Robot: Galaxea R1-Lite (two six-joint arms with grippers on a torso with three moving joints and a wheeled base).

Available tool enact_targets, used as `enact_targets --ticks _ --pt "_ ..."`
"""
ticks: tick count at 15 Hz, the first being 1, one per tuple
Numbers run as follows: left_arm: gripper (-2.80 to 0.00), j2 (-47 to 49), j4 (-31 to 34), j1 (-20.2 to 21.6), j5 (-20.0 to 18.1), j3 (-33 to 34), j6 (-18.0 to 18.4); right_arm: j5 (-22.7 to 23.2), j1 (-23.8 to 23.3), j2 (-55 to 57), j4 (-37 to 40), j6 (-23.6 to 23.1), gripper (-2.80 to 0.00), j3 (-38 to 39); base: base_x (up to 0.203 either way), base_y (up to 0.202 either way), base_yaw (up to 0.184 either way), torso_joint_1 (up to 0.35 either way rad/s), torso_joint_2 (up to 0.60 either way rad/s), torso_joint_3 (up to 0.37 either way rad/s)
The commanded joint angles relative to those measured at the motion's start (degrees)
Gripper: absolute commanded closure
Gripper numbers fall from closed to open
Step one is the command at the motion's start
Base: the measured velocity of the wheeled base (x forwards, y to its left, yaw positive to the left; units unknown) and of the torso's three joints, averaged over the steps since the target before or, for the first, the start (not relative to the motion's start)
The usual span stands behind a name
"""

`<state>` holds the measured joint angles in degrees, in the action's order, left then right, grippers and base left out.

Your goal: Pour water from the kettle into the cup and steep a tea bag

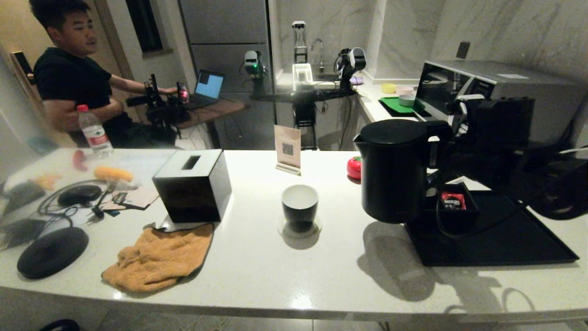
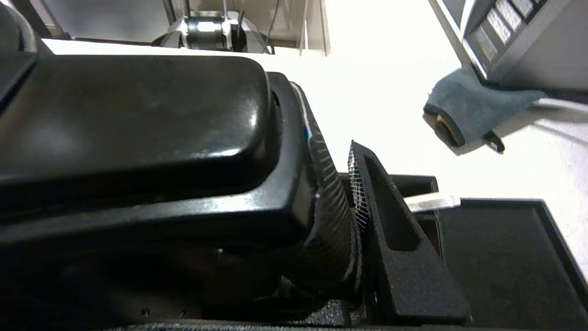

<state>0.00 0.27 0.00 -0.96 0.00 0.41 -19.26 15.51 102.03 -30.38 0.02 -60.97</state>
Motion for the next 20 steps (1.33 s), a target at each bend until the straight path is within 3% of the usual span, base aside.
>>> enact_targets --ticks 1,2,5,20 --pt "0.0 0.0 0.0 0.0 0.0 0.0 0.0 -0.1 1.2 0.6 -0.3 -1.6 0.0 0.1 0.0 0.0 0.0 0.0 0.0 0.0" --pt "0.0 0.0 0.0 0.0 0.0 0.0 0.0 -0.2 1.8 0.7 -0.4 -2.4 0.0 0.0 0.0 0.0 0.0 0.0 0.0 0.0" --pt "0.0 0.0 0.0 0.0 0.0 0.0 0.0 -6.9 4.5 2.5 -0.2 -3.5 0.0 -1.1 0.0 0.0 0.0 0.0 0.0 0.0" --pt "0.0 0.0 0.0 0.0 0.0 0.0 0.0 -8.6 8.1 3.5 -0.8 -9.8 0.0 -1.2 0.0 0.0 0.0 0.0 0.0 0.0"
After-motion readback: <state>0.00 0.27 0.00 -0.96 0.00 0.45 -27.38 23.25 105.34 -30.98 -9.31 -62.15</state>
